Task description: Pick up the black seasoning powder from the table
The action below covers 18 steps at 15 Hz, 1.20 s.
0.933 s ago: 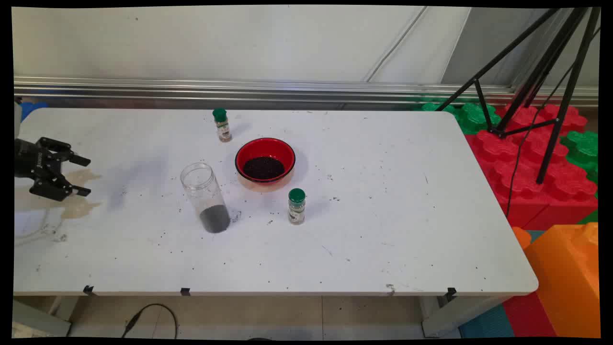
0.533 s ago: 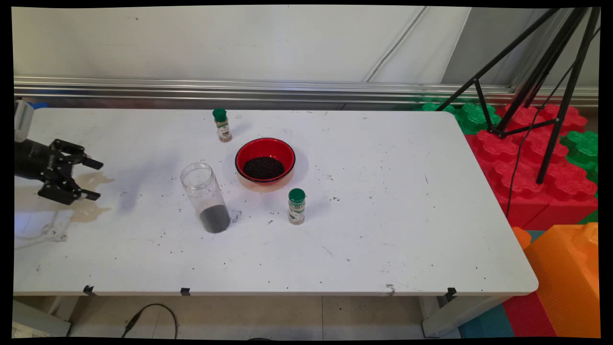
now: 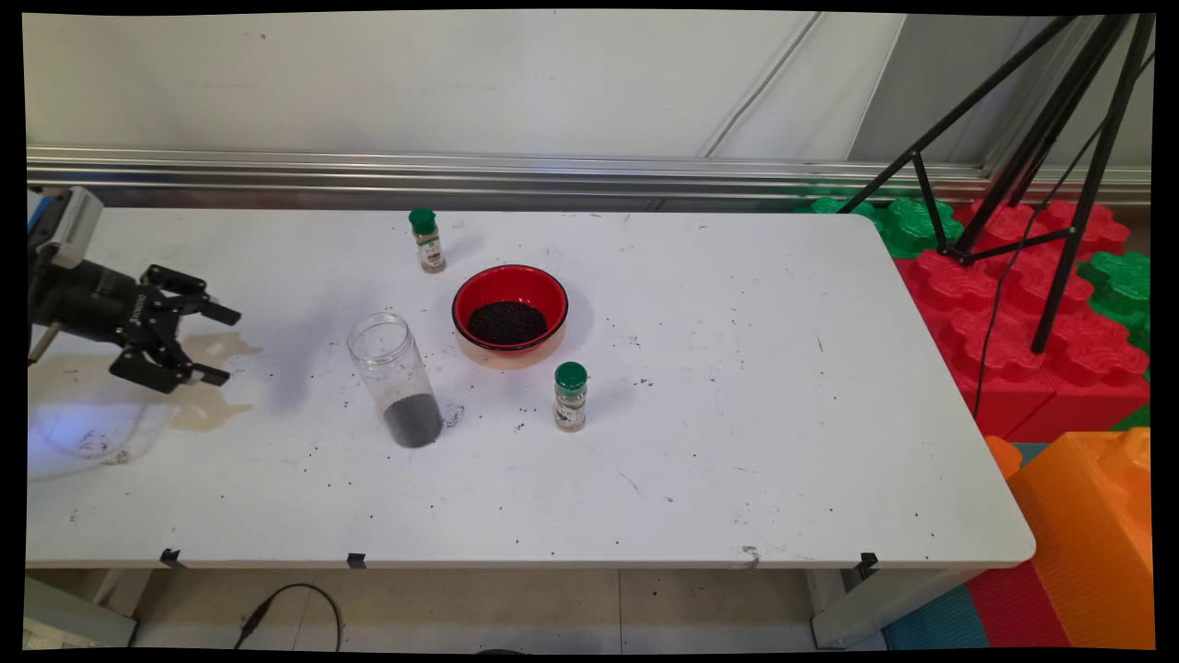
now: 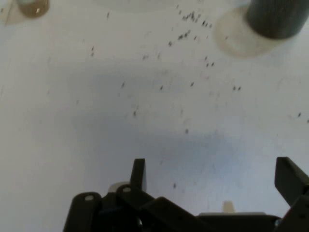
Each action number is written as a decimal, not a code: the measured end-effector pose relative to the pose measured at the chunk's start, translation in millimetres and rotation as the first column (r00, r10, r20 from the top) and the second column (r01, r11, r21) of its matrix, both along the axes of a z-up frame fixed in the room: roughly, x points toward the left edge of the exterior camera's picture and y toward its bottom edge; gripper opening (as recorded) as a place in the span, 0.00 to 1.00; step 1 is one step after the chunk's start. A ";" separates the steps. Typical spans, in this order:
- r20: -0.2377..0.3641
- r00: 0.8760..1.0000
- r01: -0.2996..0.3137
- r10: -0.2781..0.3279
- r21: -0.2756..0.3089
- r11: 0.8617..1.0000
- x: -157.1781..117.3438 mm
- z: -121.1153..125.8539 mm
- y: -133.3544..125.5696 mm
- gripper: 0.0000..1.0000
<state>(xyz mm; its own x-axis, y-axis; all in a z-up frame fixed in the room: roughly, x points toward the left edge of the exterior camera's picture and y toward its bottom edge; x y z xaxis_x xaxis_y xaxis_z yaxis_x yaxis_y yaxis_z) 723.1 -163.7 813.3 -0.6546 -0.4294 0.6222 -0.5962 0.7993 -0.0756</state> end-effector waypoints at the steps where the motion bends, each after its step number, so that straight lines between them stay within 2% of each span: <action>1: -0.008 1.000 0.007 -0.007 -0.003 1.000 -2.5 -0.1 -1.8 1.00; 8: -0.093 0.993 0.069 -0.072 -0.041 0.997 -28.1 -4.5 -19.3 1.00; 18: -0.181 0.971 0.142 -0.155 -0.083 0.986 -56.9 -15.1 -34.4 1.00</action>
<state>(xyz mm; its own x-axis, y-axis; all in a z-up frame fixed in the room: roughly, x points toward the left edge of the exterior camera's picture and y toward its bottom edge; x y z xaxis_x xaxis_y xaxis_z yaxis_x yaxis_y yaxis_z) 666.2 -198.2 798.2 -0.5774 -0.2880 0.7640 -0.4796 0.8769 -0.0320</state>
